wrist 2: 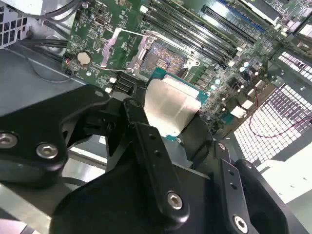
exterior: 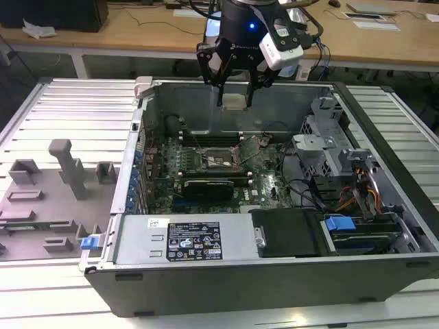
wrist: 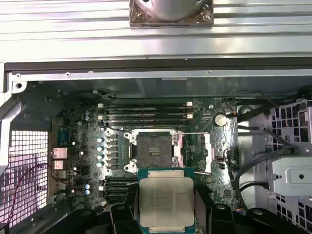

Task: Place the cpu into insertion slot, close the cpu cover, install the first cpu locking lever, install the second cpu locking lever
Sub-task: 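Place the cpu into insertion slot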

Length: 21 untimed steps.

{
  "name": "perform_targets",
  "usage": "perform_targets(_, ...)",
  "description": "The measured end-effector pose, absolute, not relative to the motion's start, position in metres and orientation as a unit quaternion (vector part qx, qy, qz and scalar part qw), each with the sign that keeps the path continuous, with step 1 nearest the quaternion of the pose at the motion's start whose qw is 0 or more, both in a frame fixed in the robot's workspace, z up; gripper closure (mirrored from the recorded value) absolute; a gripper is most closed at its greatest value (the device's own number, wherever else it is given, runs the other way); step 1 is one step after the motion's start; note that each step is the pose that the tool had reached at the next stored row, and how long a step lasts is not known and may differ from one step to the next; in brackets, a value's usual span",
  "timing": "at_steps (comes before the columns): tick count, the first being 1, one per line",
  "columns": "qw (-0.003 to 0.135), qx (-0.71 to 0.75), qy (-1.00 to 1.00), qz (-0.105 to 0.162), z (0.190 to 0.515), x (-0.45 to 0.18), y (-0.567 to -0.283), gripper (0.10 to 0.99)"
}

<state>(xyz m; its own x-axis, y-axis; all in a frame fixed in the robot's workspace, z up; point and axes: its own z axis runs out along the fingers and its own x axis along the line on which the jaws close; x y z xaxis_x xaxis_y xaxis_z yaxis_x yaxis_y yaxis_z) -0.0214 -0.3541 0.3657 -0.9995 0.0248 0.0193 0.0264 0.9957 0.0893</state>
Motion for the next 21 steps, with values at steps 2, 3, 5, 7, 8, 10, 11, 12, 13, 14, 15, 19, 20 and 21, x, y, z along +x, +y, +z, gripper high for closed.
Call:
perform_targets(2,0.009,-0.013,-0.999,-0.045,0.366,-0.021,-0.354,0.545)
perform_targets(3,0.009,-0.013,-0.999,-0.045,0.366,-0.021,-0.354,0.545)
perform_targets(5,0.009,-0.013,-0.999,-0.045,0.366,-0.021,-0.354,0.545)
perform_targets(7,0.009,-0.013,-0.999,-0.045,0.364,-0.021,-0.354,0.545)
perform_targets(8,0.009,-0.013,-0.999,-0.045,0.363,-0.021,-0.354,0.545)
perform_targets(10,0.009,-0.013,-0.999,-0.045,0.362,-0.022,-0.354,0.545)
perform_targets(11,0.009,-0.013,-0.999,-0.045,0.362,-0.022,-0.354,0.545)
perform_targets(12,0.009,-0.013,-0.999,-0.045,0.361,-0.022,-0.354,0.545)
perform_targets(13,0.009,-0.013,-0.999,-0.045,0.360,-0.022,-0.354,0.545)
perform_targets(14,0.009,-0.013,-0.999,-0.045,0.359,-0.022,-0.354,0.545)
perform_targets(15,0.009,-0.013,-0.999,-0.044,0.357,-0.022,-0.354,0.545)
perform_targets(19,0.009,-0.013,-0.999,-0.044,0.354,-0.022,-0.354,0.545)
perform_targets(20,0.009,-0.013,-0.999,-0.044,0.354,-0.022,-0.354,0.545)
perform_targets(21,0.009,-0.013,-0.999,-0.044,0.353,-0.022,-0.354,0.545)
